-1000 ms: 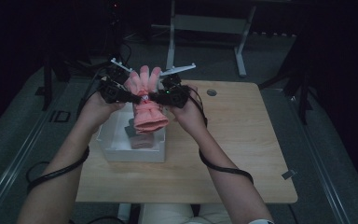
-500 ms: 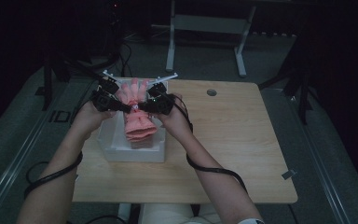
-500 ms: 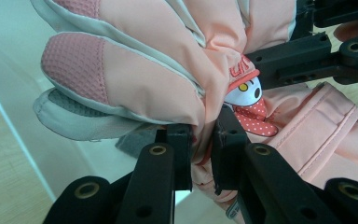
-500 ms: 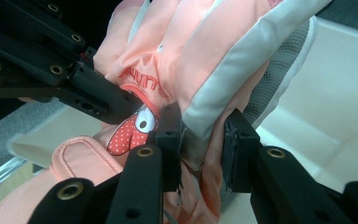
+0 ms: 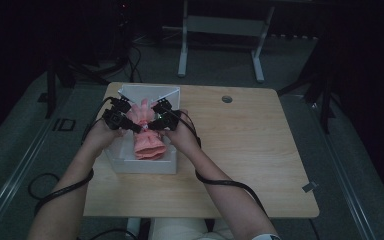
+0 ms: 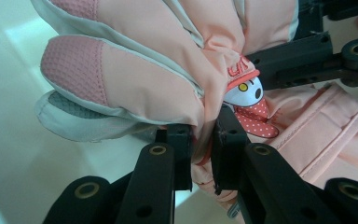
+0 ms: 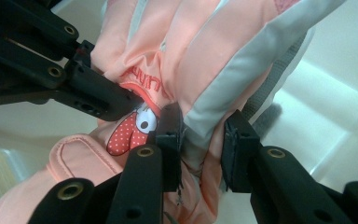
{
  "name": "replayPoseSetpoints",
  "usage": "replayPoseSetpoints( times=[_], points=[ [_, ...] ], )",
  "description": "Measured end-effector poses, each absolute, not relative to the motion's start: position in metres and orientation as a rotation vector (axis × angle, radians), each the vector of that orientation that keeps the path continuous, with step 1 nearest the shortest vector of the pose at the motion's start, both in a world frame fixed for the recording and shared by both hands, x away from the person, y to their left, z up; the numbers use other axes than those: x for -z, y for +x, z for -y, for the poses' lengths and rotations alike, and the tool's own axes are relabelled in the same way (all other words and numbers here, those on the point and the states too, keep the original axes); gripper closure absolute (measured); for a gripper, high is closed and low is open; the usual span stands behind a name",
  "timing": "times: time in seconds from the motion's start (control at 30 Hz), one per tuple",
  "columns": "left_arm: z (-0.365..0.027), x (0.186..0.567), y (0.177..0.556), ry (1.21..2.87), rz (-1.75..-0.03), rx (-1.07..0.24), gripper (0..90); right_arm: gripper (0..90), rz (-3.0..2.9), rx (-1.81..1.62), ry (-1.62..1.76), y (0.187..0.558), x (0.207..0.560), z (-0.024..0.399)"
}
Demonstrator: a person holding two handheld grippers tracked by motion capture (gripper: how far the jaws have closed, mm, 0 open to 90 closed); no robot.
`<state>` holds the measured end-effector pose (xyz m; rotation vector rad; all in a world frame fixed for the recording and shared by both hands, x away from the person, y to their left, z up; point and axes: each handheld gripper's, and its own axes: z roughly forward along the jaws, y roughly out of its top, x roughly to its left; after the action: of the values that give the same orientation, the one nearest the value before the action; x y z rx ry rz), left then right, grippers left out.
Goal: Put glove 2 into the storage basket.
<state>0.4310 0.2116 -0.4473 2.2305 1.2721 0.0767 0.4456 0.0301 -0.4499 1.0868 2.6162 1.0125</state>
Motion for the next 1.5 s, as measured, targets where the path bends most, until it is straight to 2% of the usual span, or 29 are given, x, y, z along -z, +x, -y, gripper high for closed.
replayPoseSetpoints(
  times=[0.23, 0.63, 0.73, 0.83, 0.97, 1.1, 1.5],
  points=[
    [-0.195, 0.454, 0.438, 2.341, -1.322, -0.12, 79.1, 70.3, -2.647, -0.83, 1.085, 0.448, 0.453, -0.041],
    [-0.18, 0.467, 0.451, 2.388, -1.453, -0.103, 76.5, 53.1, -2.596, -0.807, 1.075, 0.447, 0.448, -0.04],
    [-0.174, 0.47, 0.455, 2.399, -1.468, -0.121, 73.6, 51.5, -2.578, -0.858, 1.087, 0.45, 0.442, -0.03],
    [-0.171, 0.472, 0.459, 2.435, -1.486, -0.167, 67.2, 48.7, -2.572, -0.876, 1.094, 0.451, 0.439, -0.022],
    [-0.172, 0.469, 0.457, 2.426, -1.502, -0.248, 54.2, 47.5, -2.59, -0.915, 1.097, 0.451, 0.439, -0.012],
    [-0.178, 0.463, 0.454, 2.415, -1.516, -0.324, 47.8, 47.4, -2.582, -0.963, 1.108, 0.451, 0.435, -0.002],
    [-0.185, 0.443, 0.449, 2.338, -1.486, -0.385, 47.1, 45.1, -2.55, -1.05, 1.092, 0.446, 0.418, 0.016]
  ],
)
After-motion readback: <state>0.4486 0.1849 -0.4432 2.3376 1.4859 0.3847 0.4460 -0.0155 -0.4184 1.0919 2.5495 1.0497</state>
